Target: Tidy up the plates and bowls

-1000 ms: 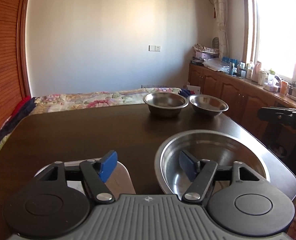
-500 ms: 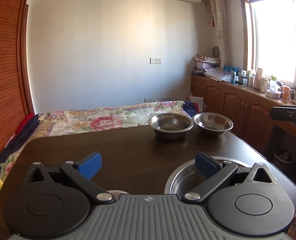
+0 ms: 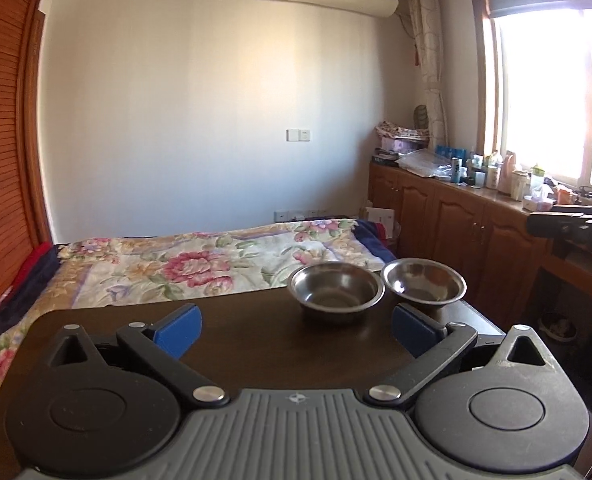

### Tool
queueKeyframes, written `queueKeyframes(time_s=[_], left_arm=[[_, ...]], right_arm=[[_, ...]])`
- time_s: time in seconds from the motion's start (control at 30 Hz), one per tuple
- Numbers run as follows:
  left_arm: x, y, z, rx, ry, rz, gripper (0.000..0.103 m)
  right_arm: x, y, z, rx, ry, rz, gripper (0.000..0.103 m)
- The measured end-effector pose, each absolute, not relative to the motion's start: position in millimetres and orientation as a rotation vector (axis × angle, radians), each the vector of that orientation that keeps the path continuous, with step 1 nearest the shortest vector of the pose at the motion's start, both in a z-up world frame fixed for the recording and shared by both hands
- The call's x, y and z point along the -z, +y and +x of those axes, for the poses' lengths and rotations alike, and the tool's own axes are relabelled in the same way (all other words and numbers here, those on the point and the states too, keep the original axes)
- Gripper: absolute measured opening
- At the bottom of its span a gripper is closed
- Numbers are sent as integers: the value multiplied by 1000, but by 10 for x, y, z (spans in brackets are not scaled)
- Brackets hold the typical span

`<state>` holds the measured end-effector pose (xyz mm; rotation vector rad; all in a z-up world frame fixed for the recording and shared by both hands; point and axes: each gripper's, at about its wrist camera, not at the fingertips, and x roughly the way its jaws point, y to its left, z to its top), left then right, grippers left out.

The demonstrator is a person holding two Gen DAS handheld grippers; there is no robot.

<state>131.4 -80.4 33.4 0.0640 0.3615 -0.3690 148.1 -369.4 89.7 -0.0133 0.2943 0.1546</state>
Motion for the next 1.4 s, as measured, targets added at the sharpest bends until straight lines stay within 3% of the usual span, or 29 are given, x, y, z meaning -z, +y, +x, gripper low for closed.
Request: queueKeyframes(time_s=[0.27,0.67,0.9,1.13,1.4], left_arm=[[-348,-879,1700,389,376,69,103],[-162,-1113,2327,405,440,102,99],[13,-1225,2642,417,504,120,90],[130,-1263,2865,414,555,102,81],[204,-1292,2962,406,572,98,80]], right_arm=[[-738,-3682,1980,-193,366,5,74],[-415,-3526,2750,-239,504,-4,51],[-234,-3382,3059,-252,583,-53,39],[-200,-3305,3157,-260,620,-62,37],[-197,-3201,3187,-276,631,-76,34]])
